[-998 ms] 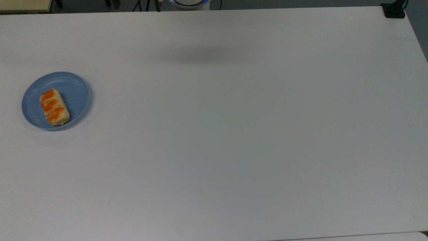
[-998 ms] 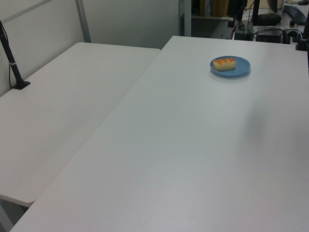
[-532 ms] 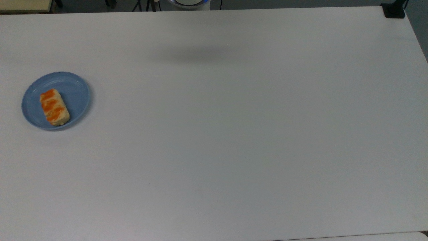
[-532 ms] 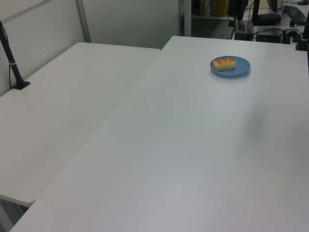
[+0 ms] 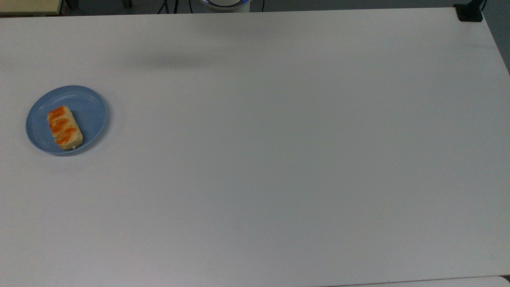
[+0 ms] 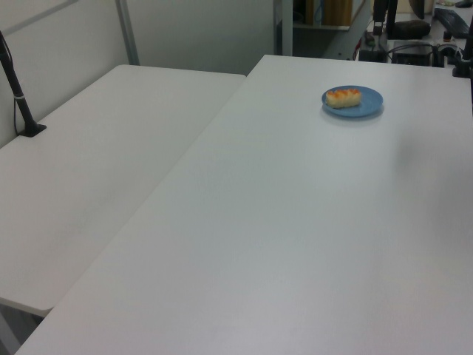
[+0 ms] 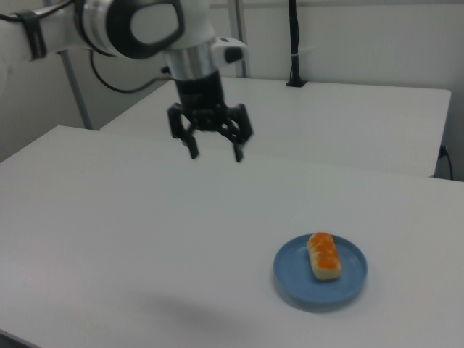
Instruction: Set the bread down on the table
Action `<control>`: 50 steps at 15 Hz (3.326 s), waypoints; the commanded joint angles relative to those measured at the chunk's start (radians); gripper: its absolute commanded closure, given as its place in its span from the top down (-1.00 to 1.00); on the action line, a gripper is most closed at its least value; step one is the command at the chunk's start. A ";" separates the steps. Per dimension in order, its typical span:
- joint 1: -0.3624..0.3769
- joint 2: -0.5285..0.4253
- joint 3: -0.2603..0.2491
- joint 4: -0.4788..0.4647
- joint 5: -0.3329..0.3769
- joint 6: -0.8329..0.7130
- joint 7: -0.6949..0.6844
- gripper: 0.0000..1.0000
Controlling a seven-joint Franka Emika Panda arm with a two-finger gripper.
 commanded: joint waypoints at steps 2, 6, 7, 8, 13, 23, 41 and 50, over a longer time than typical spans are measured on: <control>-0.073 0.127 -0.016 -0.017 -0.053 0.172 -0.187 1.00; -0.124 0.292 -0.019 -0.017 -0.044 0.374 -0.233 1.00; -0.131 0.316 -0.019 -0.017 -0.044 0.417 -0.233 1.00; -0.133 0.334 -0.019 -0.017 -0.044 0.451 -0.233 1.00; -0.171 0.428 -0.019 -0.012 -0.048 0.615 -0.231 1.00; -0.202 0.518 -0.018 -0.015 -0.048 0.697 -0.230 1.00; -0.172 0.203 0.159 -0.031 0.039 0.242 -0.173 -0.28; -0.042 0.187 0.185 -0.031 0.039 0.171 0.034 -0.21</control>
